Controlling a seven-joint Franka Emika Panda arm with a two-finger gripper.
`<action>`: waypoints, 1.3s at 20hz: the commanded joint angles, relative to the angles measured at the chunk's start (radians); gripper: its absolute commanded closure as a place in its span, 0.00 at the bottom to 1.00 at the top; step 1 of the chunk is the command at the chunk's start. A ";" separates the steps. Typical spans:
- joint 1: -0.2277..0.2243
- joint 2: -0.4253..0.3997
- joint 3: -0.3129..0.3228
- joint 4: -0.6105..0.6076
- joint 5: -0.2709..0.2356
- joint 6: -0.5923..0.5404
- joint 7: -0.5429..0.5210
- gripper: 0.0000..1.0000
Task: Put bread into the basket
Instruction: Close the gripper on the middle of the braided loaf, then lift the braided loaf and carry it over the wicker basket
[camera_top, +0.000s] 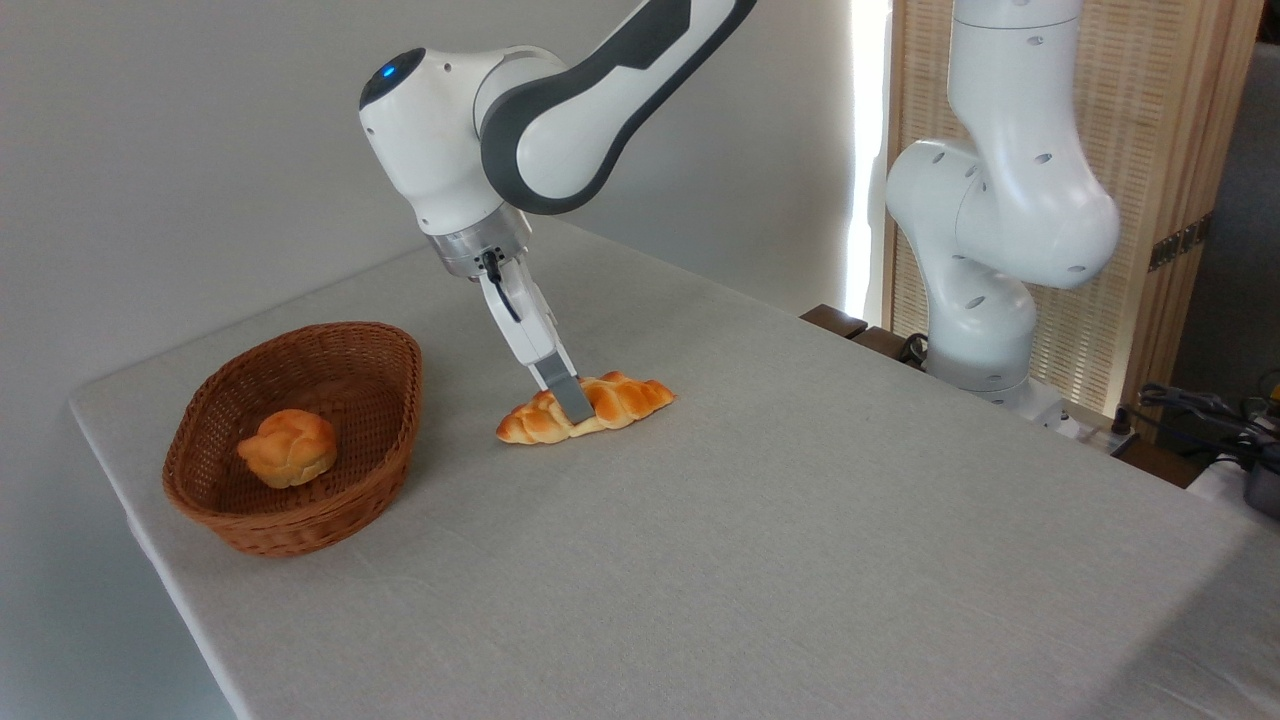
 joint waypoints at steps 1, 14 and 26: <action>-0.004 0.004 0.005 0.118 -0.002 -0.114 0.031 0.94; -0.007 0.185 0.000 0.504 -0.077 0.229 0.005 0.53; -0.024 0.260 -0.076 0.476 -0.057 0.340 0.021 0.00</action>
